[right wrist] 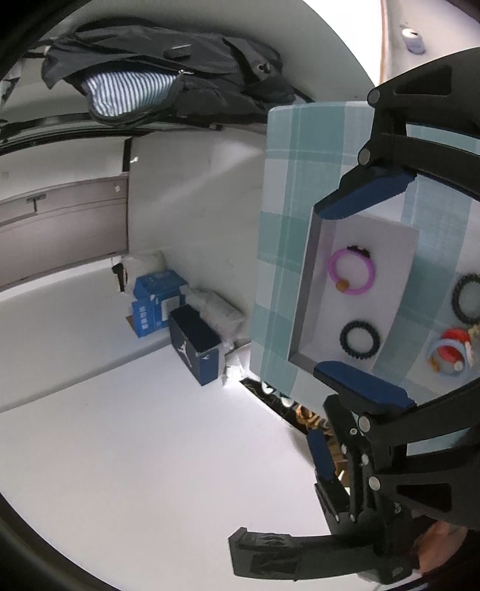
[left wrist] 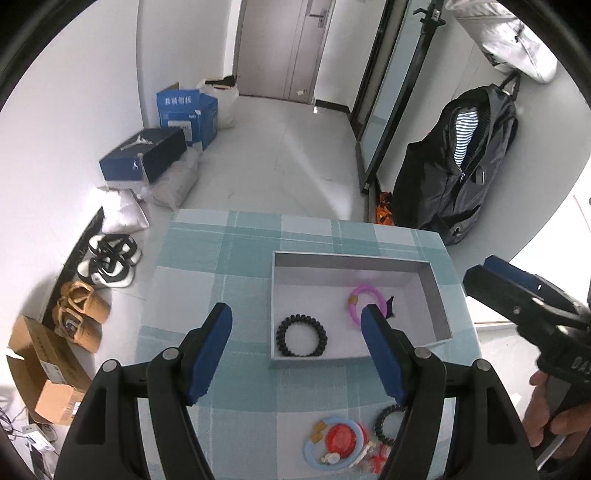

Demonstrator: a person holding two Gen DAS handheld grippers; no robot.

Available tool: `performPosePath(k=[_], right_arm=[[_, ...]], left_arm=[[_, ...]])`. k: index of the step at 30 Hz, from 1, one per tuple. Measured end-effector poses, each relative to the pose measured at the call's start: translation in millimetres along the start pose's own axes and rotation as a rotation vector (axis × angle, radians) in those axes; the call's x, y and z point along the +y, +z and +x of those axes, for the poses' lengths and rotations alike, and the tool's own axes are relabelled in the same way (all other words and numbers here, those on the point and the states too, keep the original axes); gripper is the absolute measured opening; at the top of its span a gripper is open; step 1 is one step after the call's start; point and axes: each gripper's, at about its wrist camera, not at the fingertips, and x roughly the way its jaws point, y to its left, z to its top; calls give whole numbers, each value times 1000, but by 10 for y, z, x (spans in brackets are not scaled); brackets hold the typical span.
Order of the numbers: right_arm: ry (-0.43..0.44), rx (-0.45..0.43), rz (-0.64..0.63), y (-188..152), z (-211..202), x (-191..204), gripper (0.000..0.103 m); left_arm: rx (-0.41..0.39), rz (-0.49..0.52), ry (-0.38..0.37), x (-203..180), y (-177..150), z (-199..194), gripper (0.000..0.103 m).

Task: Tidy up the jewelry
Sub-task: 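Open both grippers to drop the bracelet and ring into the box, then grasp the smaller black coiled bracelet with the right gripper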

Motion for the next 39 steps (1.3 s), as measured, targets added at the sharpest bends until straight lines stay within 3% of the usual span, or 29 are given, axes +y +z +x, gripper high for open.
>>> performPosePath(k=[10, 14, 20, 23, 24, 31, 39], right_arm=[[-29, -50, -56, -284, -289, 216, 97], [-50, -41, -53, -433, -321, 222, 98], [-66, 1, -18, -711, -322, 207, 100], [-69, 30, -21, -860, -308, 211, 100], [-69, 41, -19, -914, -302, 206, 100], [-62, 108, -19, -1166, -234, 172, 100], [-49, 222, 18, -1340, 21, 28, 98]], left_arm=[[-19, -11, -8, 41, -306, -187, 68], [-15, -5, 2, 55, -414, -223, 68], [-6, -16, -14, 85, -547, -272, 69], [-9, -37, -14, 97, -641, -299, 87], [-14, -51, -16, 104, -692, -316, 88], [51, -72, -8, 122, -972, -260, 89], [84, -62, -1, 145, -983, -175, 89]])
